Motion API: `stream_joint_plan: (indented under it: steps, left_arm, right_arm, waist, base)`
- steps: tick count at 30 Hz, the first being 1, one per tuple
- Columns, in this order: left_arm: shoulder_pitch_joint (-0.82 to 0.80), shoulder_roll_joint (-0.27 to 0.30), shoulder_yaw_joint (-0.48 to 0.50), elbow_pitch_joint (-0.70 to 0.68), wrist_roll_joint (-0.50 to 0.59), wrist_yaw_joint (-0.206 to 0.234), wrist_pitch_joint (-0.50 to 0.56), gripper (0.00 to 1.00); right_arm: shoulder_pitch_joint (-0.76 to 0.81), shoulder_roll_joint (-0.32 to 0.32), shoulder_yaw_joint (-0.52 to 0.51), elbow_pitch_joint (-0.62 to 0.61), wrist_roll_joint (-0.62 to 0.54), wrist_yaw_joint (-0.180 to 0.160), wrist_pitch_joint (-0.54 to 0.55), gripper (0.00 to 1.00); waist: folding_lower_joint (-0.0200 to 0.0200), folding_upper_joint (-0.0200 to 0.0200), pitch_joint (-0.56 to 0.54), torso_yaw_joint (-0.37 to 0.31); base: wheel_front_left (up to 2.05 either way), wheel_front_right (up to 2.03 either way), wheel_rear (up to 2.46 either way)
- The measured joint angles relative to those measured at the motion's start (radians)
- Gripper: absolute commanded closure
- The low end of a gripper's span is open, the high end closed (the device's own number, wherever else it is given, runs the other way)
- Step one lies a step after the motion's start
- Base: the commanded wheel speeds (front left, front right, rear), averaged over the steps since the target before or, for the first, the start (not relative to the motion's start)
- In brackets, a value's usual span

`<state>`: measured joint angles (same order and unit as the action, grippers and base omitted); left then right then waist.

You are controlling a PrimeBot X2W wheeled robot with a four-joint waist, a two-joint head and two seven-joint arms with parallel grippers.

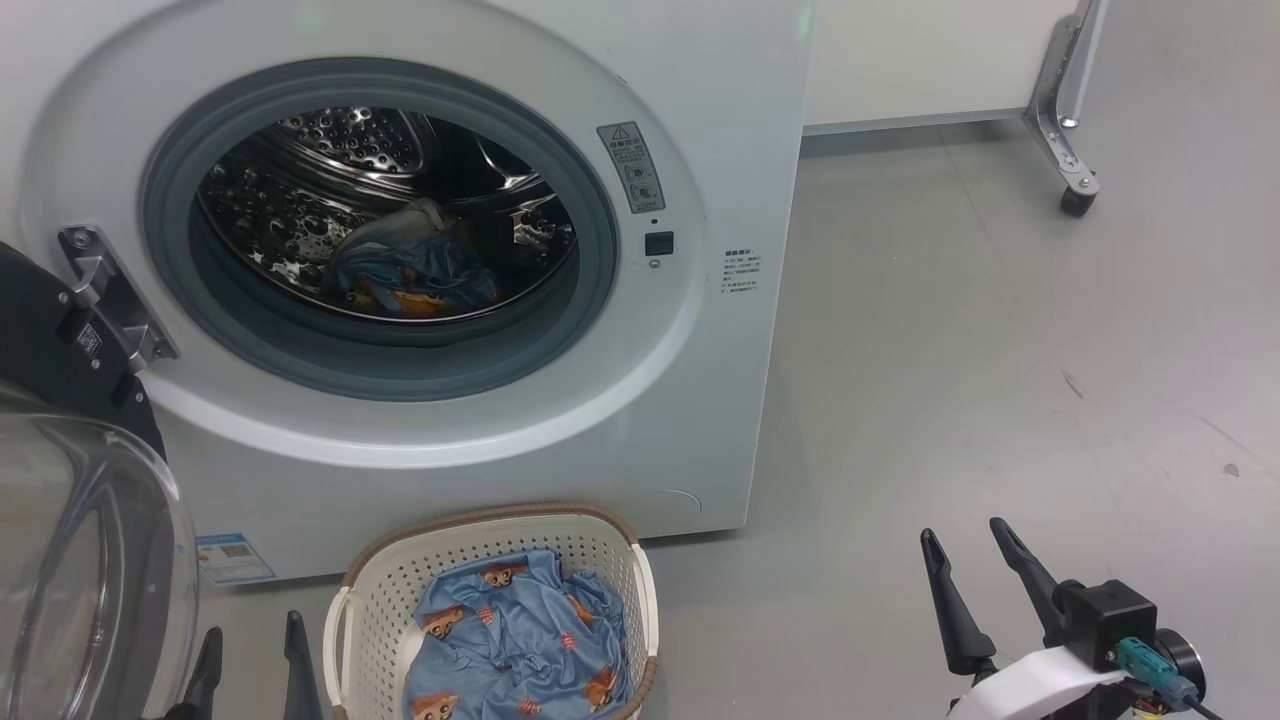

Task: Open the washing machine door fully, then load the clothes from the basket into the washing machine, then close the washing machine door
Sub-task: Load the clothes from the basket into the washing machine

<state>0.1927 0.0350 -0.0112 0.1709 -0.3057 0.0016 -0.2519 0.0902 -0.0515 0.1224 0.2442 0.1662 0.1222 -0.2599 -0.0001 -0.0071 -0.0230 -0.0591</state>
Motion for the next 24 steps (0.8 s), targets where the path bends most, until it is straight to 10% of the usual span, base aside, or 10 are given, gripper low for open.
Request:
stream_joint_plan:
  steps: [24]
  left_arm:
    - [0.026,0.008,-0.119,-0.023,-0.013,0.007,0.013,0.00]
  right_arm:
    - [-0.005,0.004,0.041,-0.028,-0.002,0.000,0.000,0.00]
  waist:
    - [0.0000,0.0000,0.115,-0.040]
  base:
    - [0.00,0.00,0.00]
